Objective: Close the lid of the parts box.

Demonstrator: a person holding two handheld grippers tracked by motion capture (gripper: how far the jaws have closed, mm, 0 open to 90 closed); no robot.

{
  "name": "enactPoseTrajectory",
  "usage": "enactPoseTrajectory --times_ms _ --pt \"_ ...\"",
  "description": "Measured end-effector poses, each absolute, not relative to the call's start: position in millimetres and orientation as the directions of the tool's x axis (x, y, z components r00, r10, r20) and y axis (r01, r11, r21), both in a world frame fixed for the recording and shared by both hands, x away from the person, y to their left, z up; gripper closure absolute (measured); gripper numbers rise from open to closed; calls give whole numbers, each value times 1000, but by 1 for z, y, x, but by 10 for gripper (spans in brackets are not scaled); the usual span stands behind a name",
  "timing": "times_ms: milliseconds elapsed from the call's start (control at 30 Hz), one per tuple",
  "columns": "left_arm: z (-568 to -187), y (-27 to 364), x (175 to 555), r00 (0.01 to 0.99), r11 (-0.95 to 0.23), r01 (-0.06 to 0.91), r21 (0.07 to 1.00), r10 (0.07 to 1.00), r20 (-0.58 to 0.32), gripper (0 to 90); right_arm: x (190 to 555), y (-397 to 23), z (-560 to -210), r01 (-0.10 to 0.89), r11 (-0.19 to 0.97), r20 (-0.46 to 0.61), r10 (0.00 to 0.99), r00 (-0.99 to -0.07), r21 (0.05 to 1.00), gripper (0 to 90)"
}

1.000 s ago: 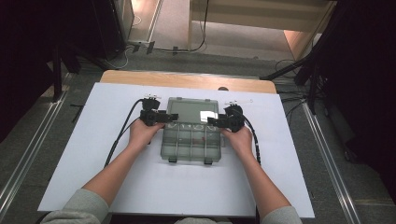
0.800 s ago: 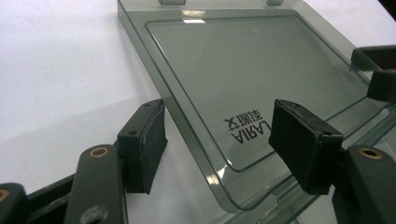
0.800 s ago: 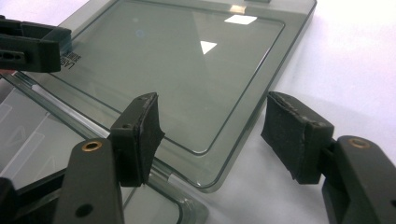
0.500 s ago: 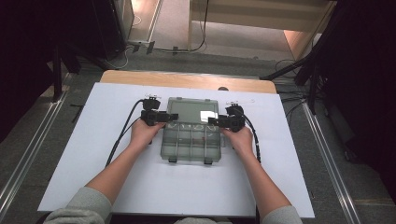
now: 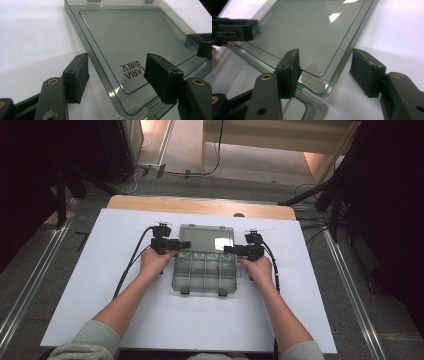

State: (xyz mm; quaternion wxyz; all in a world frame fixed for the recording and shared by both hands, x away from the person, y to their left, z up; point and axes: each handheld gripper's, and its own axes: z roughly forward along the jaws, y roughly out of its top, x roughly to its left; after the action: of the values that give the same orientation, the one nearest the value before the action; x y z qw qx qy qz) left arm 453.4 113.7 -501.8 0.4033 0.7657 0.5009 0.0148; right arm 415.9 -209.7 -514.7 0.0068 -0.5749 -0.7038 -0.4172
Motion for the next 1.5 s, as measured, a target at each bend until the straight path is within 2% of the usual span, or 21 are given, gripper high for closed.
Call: enactPoseTrajectory --times_ms 67,133,233,433,500,767,1000,1200,1500 --pt "-502 113 453 503 -179 750 637 780 -372 354 416 -209 -516 815 -12 505 790 -348 579 405" --pt "-502 112 453 502 -174 749 639 779 -376 355 416 -205 -515 798 10 462 811 -359 602 389" --pt "-503 112 453 505 -169 746 644 774 -381 356 417 -202 -514 790 21 440 821 -364 613 396" --pt "-505 115 457 486 -124 767 629 753 -444 417 417 -202 -514 783 23 442 815 -375 621 413" --pt "-504 115 456 492 -125 761 636 752 -440 430 416 -202 -514 776 28 433 817 -381 630 418" --pt "-499 118 456 503 -121 747 654 746 -437 489 417 -203 -512 763 -1 438 820 -370 646 463" --pt "-494 120 455 519 -122 727 676 741 -425 547 415 -208 -507 745 -12 436 817 -377 667 569" --pt "-490 119 457 520 -130 725 676 747 -414 544 414 -211 -503 732 9 413 821 -394 681 613" --pt "-482 118 461 540 -142 712 688 736 -407 546 413 -212 -501 728 0 420 817 -395 685 625"
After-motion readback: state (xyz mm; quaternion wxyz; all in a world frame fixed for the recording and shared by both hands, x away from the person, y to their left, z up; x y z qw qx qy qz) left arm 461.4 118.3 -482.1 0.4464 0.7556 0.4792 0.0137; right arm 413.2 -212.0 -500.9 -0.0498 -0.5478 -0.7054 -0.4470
